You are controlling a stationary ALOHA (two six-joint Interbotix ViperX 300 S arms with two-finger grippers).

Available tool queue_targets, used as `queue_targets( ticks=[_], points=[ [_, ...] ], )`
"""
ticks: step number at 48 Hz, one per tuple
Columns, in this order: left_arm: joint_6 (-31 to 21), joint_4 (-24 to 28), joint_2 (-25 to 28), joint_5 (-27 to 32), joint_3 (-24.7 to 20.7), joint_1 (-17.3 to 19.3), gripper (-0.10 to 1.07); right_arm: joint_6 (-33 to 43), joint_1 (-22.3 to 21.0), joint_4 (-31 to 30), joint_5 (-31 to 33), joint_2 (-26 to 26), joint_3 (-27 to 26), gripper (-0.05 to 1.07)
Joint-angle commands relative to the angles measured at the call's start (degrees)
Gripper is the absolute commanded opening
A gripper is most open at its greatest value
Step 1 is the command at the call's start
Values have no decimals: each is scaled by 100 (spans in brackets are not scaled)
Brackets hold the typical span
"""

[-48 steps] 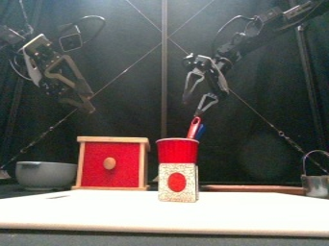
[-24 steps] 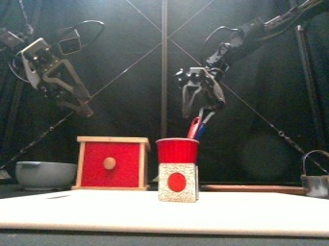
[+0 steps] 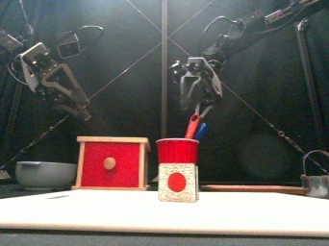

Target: Cut sushi roll

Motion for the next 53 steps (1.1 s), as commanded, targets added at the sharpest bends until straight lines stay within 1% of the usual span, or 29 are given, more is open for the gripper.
queue_targets(
  ticks=[1,10,24,37,41,46,53],
  points=[
    [-9,0,0,-9,-70,18,96,-9,18,62,-9,-211,-220,103],
    [-9,0,0,-9,-62,26,96,0,53,62,-9,-141,-290,103],
    [-9,0,0,-9,-35,35,96,-18,18,-9,-9,246,-396,103],
    [-9,-35,0,-9,-9,79,96,-9,18,-272,0,422,-475,101],
    [-9,-35,0,-9,-9,79,96,-9,9,-290,18,457,-475,97],
    [-9,-44,0,-9,-18,79,96,-9,18,-290,35,475,-457,88],
    [-9,-35,0,-9,-9,70,96,-18,18,-290,53,475,-448,68]
  ],
)
